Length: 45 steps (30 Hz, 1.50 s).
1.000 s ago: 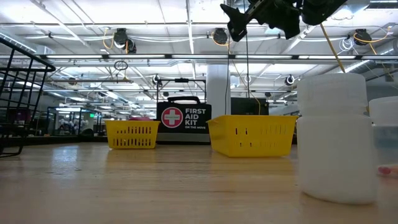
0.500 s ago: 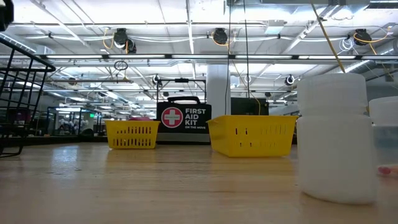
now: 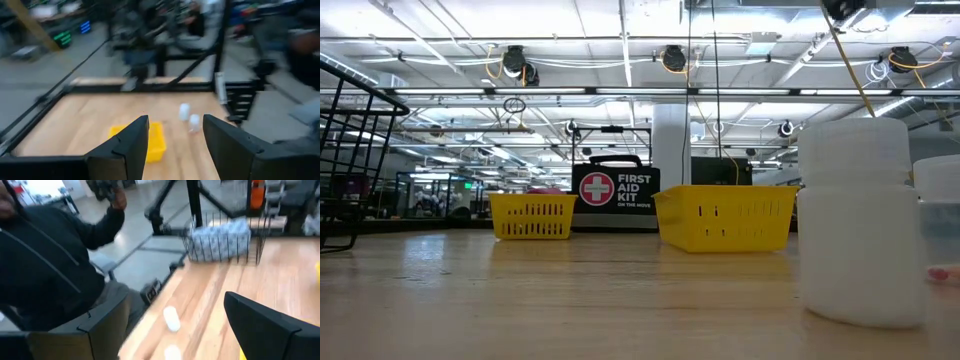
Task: Pick & Place Medicine items
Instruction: Put the top right transparent medicine bottle into the right yellow basket
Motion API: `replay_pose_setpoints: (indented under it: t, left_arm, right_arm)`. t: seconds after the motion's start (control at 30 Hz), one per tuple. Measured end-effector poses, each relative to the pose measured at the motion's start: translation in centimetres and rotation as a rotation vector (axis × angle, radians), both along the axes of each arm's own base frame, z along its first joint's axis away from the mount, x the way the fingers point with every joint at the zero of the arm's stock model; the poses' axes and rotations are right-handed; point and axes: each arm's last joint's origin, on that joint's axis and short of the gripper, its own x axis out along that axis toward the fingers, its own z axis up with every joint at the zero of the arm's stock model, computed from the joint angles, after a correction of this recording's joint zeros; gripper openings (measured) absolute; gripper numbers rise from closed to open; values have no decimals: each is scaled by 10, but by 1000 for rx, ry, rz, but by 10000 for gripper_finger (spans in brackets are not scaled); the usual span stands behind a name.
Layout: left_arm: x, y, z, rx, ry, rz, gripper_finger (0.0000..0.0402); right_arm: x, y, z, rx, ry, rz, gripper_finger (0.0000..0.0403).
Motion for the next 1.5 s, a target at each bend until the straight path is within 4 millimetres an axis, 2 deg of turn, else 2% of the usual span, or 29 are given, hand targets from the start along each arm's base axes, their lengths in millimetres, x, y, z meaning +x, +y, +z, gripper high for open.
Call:
replay_pose_setpoints:
  t: [0.13,0.3,0.43,0.53,0.73,0.93,1.03,1.13,1.27,1.37,1.5]
  left_arm:
    - [-4,19,-19,14,-120,-88,198]
    - [-17,43,-42,-38,-141,22,198]
    - [-29,51,-51,-46,-175,-27,198]
    - [-34,56,-57,-41,-201,9,198]
    - [-34,64,-68,-64,-189,96,198]
    - [-32,67,-69,-64,-175,133,198]
    - [-32,67,-69,-64,-175,133,198]
    - [-32,67,-69,-64,-175,133,198]
    - [-32,67,-69,-64,-175,133,198]
    - [-32,67,-69,-64,-175,134,198]
    - [-32,67,-69,-40,-177,134,198]
  right_arm:
    - [7,4,-22,-24,4,11,310]
    - [17,17,-32,-27,51,-117,298]
    - [19,38,-43,-43,149,-136,282]
    - [16,56,-55,-104,235,-142,271]
    - [0,80,-84,-280,454,-175,246]
    - [-30,79,-115,-327,848,-347,210]
    - [-43,78,-137,-267,944,-435,196]
    - [-50,80,-163,-212,941,-414,189]
    - [-52,85,-193,-157,823,-275,187]
    - [-53,83,-205,-139,746,-228,186]
    - [-55,77,-215,-179,689,-274,178]
